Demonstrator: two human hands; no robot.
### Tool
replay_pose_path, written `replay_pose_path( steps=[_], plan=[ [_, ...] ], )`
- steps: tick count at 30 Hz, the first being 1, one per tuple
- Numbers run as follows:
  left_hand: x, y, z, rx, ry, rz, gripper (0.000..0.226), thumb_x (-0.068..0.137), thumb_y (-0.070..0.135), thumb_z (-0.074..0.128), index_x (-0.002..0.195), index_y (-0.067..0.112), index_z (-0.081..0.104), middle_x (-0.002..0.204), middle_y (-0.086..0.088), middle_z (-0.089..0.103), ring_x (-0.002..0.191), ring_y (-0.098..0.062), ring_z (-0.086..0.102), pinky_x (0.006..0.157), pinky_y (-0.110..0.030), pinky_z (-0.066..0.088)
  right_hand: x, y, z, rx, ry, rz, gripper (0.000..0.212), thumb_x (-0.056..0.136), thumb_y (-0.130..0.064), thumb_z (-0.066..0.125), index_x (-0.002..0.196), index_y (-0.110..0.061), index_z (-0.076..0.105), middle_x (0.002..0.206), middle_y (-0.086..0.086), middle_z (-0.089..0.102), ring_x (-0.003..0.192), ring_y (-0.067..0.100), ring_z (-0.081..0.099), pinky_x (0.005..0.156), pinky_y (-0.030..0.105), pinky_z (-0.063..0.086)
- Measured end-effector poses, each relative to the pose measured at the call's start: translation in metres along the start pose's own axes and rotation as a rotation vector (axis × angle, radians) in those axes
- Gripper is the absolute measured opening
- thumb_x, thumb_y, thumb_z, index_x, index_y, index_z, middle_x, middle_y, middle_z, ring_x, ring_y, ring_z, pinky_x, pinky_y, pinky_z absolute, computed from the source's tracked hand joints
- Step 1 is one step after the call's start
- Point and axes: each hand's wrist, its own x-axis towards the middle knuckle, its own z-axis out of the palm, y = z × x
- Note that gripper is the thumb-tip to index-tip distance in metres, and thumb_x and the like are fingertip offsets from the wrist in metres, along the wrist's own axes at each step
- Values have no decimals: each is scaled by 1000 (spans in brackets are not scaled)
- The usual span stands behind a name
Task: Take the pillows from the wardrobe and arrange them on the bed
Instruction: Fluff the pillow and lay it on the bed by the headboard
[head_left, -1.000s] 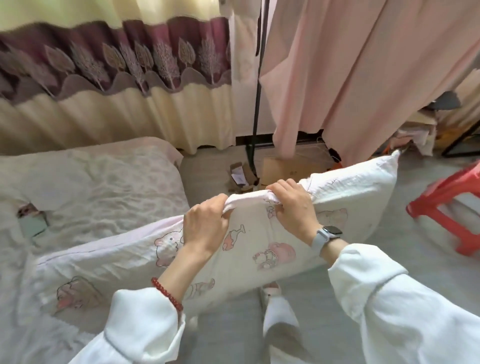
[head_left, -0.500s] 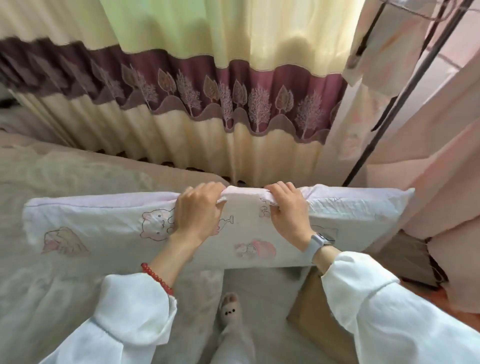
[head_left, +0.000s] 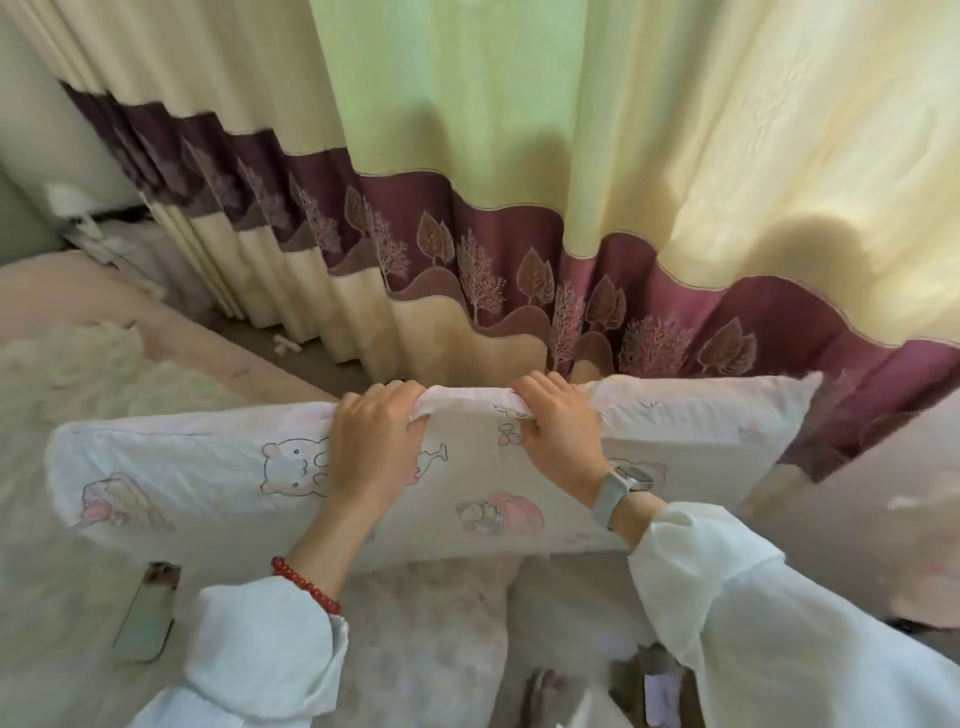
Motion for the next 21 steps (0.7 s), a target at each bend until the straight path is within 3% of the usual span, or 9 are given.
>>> replay_pose_path(
  steps=[2,5,8,13,21],
  plan=[
    [29,-14,20,32,44,-73,4,70,10,55,67,11,54,55,-7,56,54,-30,52,55,-32,29,44,13,16,21,-30,-62,19,66,6,52,80,-6,57,76,14,62,73,33,55,62,36,37],
    [68,-35,50,98,105,-207,3,72,8,56,72,10,59,60,-8,59,60,-30,55,59,-35,29,106,31,43,48,-113,-154,21,69,2,50,87,-6,57,84,13,63,81,33,54,66,40,44],
    [102,-48,73,157,174,-332,7,71,4,59,74,9,61,62,-8,60,62,-31,56,64,-36,29,159,48,66,137,-142,-253,17,70,0,49,83,-7,57,80,14,63,75,32,54,60,36,36],
    [147,-70,96,276,296,-530,23,70,14,42,75,10,64,61,-7,60,64,-30,55,71,-37,27,235,55,101,251,-234,-355,13,76,-2,53,87,-8,57,84,13,63,77,31,53,62,35,33],
    [187,-124,97,480,408,-735,12,63,1,57,70,9,63,59,-6,59,65,-31,55,79,-38,27,317,24,160,456,-364,-479,14,81,-2,51,91,-7,59,88,13,63,80,31,52,63,35,35]
  ],
)
